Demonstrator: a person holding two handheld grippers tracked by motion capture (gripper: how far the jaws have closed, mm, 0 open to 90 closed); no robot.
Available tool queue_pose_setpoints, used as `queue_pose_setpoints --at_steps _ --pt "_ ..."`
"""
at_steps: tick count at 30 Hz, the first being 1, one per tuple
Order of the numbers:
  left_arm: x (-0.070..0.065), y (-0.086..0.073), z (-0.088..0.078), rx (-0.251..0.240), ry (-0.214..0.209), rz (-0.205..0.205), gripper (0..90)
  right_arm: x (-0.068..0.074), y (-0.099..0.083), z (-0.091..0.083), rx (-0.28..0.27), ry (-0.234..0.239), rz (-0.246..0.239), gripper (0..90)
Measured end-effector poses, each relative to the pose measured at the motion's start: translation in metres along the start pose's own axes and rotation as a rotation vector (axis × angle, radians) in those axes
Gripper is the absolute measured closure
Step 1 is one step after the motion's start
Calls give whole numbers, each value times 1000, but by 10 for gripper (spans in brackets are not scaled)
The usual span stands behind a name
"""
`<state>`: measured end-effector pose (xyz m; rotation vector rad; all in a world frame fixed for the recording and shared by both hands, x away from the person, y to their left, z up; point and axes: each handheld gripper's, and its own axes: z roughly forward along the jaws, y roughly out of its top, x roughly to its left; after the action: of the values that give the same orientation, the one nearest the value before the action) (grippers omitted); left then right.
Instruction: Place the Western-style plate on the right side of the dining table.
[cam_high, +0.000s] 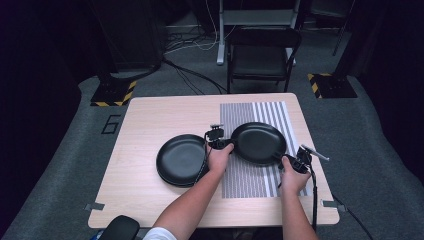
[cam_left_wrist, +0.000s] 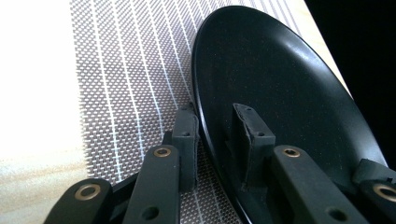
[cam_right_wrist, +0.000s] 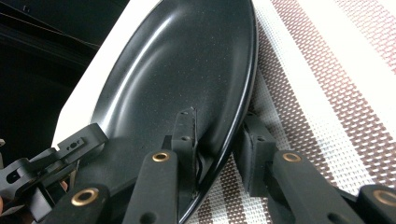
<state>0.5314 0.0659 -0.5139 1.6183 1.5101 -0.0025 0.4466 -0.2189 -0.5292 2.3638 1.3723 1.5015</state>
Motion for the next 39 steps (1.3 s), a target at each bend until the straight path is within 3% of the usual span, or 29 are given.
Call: queue_pose_setpoints --at_steps 5,7,13,17,31,33,36,39 --pt "0 -1 0 27 14 22 714 -1 0 1 15 -5 -2 715" --pt "0 -1 2 34 19 13 705 -1 0 1 18 -10 0 718" --pt "-3 -3 2 44 53 68 683 1 -2 1 15 -34 -17 716" --pt "-4 -3 3 45 58 77 670 3 -3 1 8 -44 -21 713" --pt "-3 -2 3 47 46 62 656 4 -3 0 7 -36 -30 658" --pt "-3 -1 2 31 47 65 636 6 -3 1 7 -45 -43 640" --pt "-3 1 0 18 46 59 612 13 -3 0 10 -98 -107 607" --pt "-2 2 -2 17 44 60 604 14 -2 0 12 -100 -107 605"
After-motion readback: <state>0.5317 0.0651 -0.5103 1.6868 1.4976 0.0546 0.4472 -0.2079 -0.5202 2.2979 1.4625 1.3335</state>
